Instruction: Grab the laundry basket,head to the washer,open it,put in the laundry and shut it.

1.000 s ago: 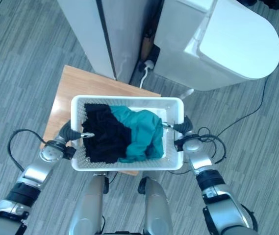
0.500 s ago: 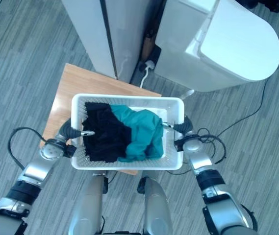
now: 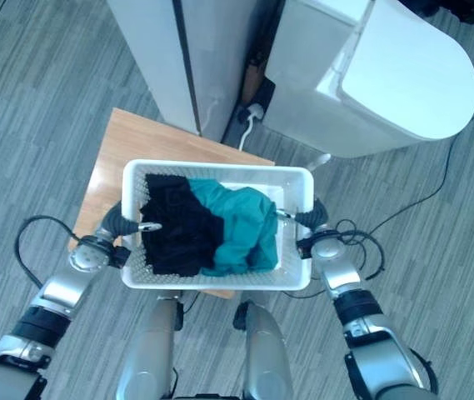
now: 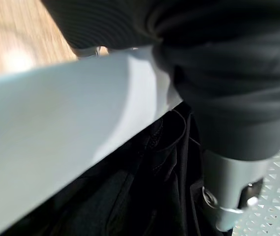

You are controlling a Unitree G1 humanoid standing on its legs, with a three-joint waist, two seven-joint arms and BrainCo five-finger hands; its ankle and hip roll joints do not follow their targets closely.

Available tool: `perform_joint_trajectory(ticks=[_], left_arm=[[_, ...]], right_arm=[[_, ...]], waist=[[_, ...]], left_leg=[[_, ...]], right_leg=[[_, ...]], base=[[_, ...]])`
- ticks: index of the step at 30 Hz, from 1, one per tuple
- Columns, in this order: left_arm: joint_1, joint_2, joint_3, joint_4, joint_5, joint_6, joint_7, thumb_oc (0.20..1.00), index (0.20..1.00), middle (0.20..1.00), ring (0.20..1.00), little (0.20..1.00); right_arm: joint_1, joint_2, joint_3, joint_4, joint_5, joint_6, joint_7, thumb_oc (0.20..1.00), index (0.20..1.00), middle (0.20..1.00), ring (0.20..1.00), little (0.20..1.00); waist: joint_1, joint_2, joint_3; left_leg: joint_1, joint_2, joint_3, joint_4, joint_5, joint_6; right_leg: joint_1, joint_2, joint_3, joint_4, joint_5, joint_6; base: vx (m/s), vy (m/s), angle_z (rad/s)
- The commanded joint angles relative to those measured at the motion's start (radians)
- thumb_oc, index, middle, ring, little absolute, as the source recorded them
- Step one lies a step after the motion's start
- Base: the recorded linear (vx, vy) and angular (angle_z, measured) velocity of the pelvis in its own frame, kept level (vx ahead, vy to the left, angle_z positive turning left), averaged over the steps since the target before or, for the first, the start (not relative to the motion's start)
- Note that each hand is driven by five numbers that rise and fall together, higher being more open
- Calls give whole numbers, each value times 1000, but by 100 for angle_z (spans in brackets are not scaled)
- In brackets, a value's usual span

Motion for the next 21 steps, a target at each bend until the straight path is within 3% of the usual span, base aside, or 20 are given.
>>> perform_joint_trajectory(ticks=[1,2,15,20,21], left_arm=[[-14,-35,-59,40,1,-3,-21,1000,1000,1000,1000,1000],[-14,-35,-59,39,1,-3,-21,1000,1000,1000,1000,1000],[-26,-42,-72,57,0,-12,-16,1000,1000,1000,1000,1000],[-32,-47,-80,65,-4,-16,-14,1000,1000,1000,1000,1000],[-31,-48,-83,66,-7,-17,-13,1000,1000,1000,1000,1000]], right_arm=[[52,102,145,103,25,56,63,1000,1000,1000,1000,1000],[52,103,146,102,25,56,64,1000,1000,1000,1000,1000],[55,104,156,83,34,49,64,1000,1000,1000,1000,1000],[54,109,163,78,36,47,62,1000,1000,1000,1000,1000],[55,110,164,75,37,45,61,1000,1000,1000,1000,1000]], waist=[[41,60,24],[41,58,31],[38,57,26],[37,59,21],[36,57,28]], left_leg=[[15,14,30,-117,49,16],[3,9,37,-113,72,21],[-2,7,37,-114,76,23],[10,13,31,-115,49,17],[-2,8,39,-110,73,22]], right_leg=[[50,-64,15,112,-155,91],[41,-70,7,113,-135,83],[36,-72,9,114,-135,85],[43,-64,19,116,-157,91],[34,-71,10,117,-137,84]], base=[[-80,13,-1],[-81,15,2],[-6,2,0],[36,-7,0],[0,0,0]])
